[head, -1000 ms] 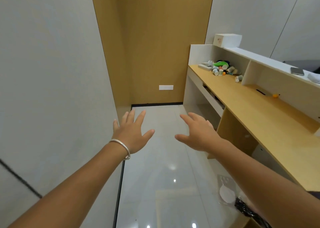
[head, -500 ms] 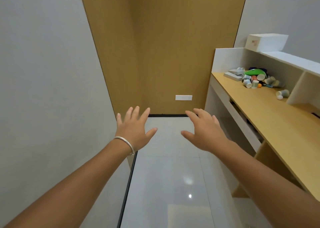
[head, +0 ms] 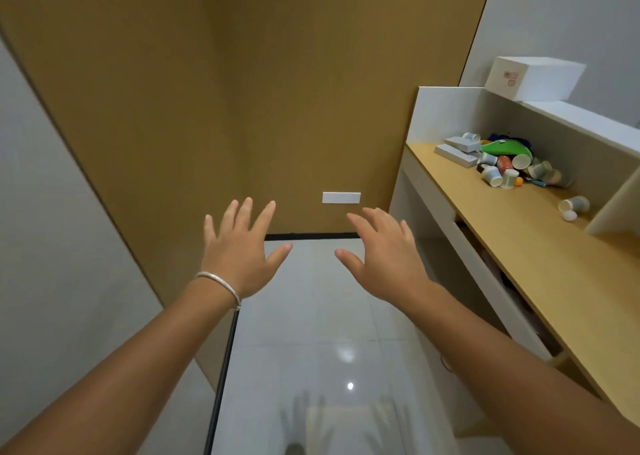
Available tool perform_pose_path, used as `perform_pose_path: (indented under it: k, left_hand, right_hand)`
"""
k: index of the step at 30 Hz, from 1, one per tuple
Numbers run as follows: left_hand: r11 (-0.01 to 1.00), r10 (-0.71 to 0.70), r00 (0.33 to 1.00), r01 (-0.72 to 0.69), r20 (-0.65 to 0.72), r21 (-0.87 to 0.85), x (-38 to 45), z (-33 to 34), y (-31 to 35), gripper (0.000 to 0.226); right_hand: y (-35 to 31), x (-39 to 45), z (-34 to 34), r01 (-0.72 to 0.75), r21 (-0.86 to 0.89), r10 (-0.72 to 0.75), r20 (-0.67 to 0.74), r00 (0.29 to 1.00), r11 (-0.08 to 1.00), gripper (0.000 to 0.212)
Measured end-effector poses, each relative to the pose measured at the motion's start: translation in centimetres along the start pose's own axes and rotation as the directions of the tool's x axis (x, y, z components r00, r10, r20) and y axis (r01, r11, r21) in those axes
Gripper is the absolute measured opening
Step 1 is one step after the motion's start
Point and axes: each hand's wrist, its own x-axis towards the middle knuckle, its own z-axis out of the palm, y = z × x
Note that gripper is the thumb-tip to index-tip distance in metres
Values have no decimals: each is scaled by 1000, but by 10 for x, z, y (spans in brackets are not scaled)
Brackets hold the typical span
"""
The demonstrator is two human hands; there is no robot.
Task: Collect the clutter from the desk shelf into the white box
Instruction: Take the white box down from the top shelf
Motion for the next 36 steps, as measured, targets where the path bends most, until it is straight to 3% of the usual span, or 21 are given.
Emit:
perform_pose_path:
  k: [7,11,17,30,36]
  left_hand:
    - [999,31,999,-31,20,-6,122,19,-40,75]
    - [996,46,998,-48,-43,-69,177,23,-47,76]
    - [997,17,999,-19,-28,-80,269,51,-44,77]
    - [998,60,998,-60,-5,-4,516,108,40,78]
    - [978,186,982,-185,5,-95,615,148,115,77]
  right_hand:
    - [0,125,28,-20,-36,19,-17,1000,999,64]
    - [3,178,40,-17,-39,16,-34,999,999,64]
    - [29,269,71,9,20,-10,24,1000,1000,65]
    - [194,489,120,-36,178,34,16,999,983,67]
    - [289,540,118,-165,147,169,-10,986,975,68]
